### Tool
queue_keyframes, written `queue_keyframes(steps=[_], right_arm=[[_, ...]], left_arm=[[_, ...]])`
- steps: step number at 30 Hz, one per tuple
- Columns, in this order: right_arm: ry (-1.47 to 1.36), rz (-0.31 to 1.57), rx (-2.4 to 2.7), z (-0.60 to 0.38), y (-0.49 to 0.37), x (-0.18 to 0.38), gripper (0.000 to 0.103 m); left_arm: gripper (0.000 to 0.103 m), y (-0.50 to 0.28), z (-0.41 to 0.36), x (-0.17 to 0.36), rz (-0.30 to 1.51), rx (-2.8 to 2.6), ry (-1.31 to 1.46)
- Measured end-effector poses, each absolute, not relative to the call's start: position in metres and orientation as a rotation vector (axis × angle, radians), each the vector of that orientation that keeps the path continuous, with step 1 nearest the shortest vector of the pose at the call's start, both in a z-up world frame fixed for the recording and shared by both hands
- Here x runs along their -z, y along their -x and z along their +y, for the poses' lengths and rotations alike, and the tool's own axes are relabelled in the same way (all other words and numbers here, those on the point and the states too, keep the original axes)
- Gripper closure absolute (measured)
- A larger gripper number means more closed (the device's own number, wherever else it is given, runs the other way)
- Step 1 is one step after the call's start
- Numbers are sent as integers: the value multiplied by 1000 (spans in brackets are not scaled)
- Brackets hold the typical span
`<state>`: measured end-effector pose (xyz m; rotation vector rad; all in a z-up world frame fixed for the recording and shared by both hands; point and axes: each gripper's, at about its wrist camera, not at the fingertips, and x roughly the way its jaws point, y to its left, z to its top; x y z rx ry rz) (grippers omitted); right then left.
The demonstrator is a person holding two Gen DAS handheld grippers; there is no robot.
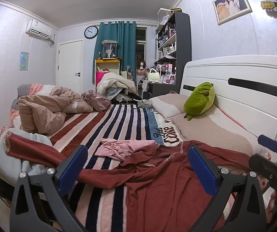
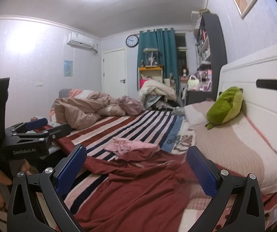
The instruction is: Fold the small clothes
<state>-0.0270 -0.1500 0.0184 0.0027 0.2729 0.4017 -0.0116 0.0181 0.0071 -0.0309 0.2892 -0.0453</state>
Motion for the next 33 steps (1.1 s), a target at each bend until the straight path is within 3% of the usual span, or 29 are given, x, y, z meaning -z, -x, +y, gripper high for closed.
queue_keyframes(steps=[12,26,31,33], right_arm=[[-94,302,-388,-123,1,-7,0],[202,233,-295,-65,-15,14,0],[355,233,-283,-61,-38,48,0],[375,255,-272,-67,-47,59,0]], left_arm=[[1,8,97,1,303,-87,58],[2,-12,254,30,343,-278,102],[14,-29,261,35,391,-294,51],[26,-31,260,33,401,-304,31]])
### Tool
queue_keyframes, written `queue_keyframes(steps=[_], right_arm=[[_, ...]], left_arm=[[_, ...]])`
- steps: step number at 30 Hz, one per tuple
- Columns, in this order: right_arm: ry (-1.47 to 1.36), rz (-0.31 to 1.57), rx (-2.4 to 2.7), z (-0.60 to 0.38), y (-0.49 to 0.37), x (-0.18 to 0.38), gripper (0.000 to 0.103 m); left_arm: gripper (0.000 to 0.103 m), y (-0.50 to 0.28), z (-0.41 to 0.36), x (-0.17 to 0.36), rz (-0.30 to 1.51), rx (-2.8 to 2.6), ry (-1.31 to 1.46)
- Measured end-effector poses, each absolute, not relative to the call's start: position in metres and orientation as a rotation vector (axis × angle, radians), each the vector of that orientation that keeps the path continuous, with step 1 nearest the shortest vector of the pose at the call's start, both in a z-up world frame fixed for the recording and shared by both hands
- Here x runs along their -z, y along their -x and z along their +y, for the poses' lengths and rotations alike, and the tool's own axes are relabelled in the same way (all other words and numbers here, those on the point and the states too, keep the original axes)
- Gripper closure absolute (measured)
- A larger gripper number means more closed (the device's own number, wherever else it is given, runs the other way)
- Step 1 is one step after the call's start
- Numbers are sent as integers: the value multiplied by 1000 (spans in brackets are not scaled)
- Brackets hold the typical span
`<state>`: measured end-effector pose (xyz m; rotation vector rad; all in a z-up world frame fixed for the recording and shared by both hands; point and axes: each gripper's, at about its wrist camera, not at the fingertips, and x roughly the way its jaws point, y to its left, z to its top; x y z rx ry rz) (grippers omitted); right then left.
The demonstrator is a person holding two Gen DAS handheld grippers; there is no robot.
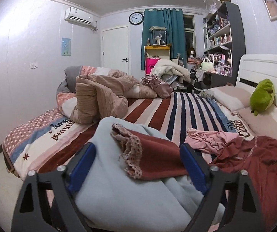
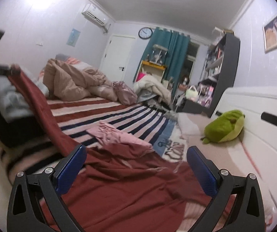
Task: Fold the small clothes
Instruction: 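Grasp the lace-trimmed red sleeve cuff with the left gripper and lift it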
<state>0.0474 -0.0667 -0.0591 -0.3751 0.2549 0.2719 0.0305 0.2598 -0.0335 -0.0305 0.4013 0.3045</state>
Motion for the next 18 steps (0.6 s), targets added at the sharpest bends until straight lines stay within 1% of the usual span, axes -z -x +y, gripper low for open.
queue_keyframes(steps=[1,3,4,6,8,11,13,15,18], right_arm=[[378,313,-280,-69,-56,63,0],[365,377,-291,-77,-65,63,0],[356,388,-274,-83,-69,61,0],[354,369,-243,-94,-70,55,0],[370,360,-212,-103,-73,47,0],[366,355,-194,-117,-75,35,0],[347,346,-193,-124,-73,27,0],[330,333,-200,-129,-69,20,0],[312,331,-220,-133,-69,15,0]], left_arm=[[30,-32,259,34,406,-313,17],[43,-33,254,31,416,-324,-14],[47,-35,252,31,427,-334,-40],[62,-37,248,30,442,-353,-78],[67,-36,245,27,450,-360,-104],[67,-34,241,24,451,-371,-134],[61,-32,238,22,443,-376,-159],[49,-27,235,18,435,-357,-166],[46,-28,231,12,448,-316,-170]])
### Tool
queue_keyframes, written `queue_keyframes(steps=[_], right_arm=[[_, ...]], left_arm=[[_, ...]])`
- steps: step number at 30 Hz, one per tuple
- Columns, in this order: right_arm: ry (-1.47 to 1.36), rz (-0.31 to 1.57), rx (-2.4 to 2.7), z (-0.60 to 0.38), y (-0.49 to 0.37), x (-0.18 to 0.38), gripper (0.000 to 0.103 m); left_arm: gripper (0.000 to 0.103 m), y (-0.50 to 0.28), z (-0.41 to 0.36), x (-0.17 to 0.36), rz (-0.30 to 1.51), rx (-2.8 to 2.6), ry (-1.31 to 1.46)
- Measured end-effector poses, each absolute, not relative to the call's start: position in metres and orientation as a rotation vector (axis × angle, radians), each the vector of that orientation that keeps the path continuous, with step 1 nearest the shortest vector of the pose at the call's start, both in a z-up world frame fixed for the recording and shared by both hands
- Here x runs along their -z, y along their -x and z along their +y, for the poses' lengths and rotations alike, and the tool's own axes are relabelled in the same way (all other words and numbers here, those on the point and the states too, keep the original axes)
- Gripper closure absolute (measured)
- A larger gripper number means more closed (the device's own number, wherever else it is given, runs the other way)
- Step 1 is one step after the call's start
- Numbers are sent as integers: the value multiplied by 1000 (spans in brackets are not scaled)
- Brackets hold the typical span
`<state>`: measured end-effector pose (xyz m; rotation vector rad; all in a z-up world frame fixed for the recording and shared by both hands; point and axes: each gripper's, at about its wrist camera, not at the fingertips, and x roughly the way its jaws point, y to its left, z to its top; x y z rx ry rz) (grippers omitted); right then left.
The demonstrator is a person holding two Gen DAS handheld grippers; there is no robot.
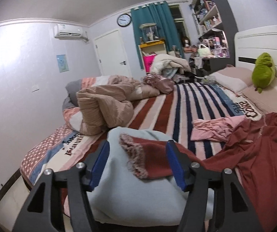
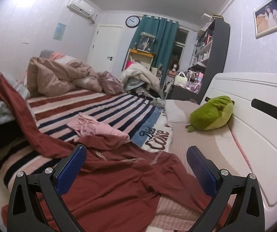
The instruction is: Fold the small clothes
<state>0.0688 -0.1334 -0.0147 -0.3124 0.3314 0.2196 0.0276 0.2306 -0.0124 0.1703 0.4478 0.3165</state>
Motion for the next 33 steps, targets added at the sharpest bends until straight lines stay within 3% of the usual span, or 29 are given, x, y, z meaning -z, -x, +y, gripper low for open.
queue_keyframes(steps=[2,4,6,7,15,24,29,33], right_arm=[[297,332,-227,-133,-69,13,0],[279,329,-233,-135,-68,10,0],[264,329,-235,-134,-67,10,0],[260,328,-236,-134,-67,10,0],[211,304,-245,-141,-62,8,0],[117,293,-245,-181,-58,13,0],[116,264,-262,-215,-41,21,0],[124,273,-239,-241,-29,31,0]], left_arm=[[49,-38,232,14,502,-313,-173],[67,-44,233,19,531,-315,-180],[97,-46,231,24,544,-332,-194],[100,-45,231,24,540,-329,-189],[101,-32,226,-14,427,-227,-85],[101,-45,124,-60,326,83,-41],[102,-71,32,-44,363,343,3],[101,-88,-34,1,476,568,32]])
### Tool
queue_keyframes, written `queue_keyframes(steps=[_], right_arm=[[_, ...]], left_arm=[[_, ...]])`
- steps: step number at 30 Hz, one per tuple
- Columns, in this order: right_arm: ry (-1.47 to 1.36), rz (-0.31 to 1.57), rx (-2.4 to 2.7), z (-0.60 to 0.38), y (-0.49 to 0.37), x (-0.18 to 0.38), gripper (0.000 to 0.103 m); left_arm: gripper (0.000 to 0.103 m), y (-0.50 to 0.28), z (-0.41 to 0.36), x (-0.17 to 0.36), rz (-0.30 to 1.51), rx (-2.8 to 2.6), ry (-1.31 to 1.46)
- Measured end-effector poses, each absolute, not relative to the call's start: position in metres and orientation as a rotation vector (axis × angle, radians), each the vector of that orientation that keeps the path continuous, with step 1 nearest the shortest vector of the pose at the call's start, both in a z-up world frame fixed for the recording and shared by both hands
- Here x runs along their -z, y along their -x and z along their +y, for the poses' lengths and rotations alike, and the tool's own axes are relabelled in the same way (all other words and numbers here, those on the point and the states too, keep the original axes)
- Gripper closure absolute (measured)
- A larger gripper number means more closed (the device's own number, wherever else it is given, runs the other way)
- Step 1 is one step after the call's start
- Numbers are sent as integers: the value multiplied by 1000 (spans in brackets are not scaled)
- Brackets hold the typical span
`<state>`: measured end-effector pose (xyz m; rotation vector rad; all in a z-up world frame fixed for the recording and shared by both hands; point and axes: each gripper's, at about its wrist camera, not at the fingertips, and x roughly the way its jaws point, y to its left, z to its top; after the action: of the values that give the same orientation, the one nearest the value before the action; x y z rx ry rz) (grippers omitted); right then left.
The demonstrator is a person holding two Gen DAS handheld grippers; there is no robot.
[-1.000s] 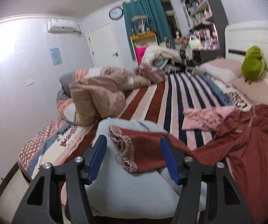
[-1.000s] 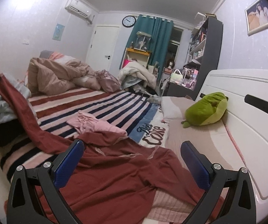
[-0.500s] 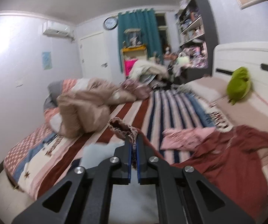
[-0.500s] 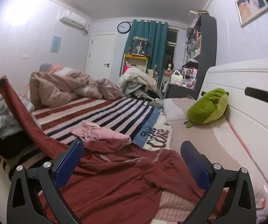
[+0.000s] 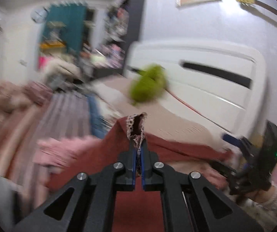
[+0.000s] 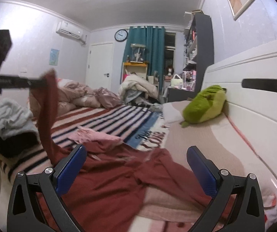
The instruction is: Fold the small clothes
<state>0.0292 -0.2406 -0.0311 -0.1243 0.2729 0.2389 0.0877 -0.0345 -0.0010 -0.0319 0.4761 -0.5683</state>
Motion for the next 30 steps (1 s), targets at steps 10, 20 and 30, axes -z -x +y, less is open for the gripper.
queue_keyframes(steps=[10,20,30], right_arm=[[-41,391,-321,-283,-18,89,0],[-104,654,-545,-239,-47,135,0],[47,845,-437,-198,-68,200,59]], left_arm=[[94,-92,-99,150,891,823,109],[15,-58,-18,87,670,477,-11],[7,-36,69,93,588,309,29]])
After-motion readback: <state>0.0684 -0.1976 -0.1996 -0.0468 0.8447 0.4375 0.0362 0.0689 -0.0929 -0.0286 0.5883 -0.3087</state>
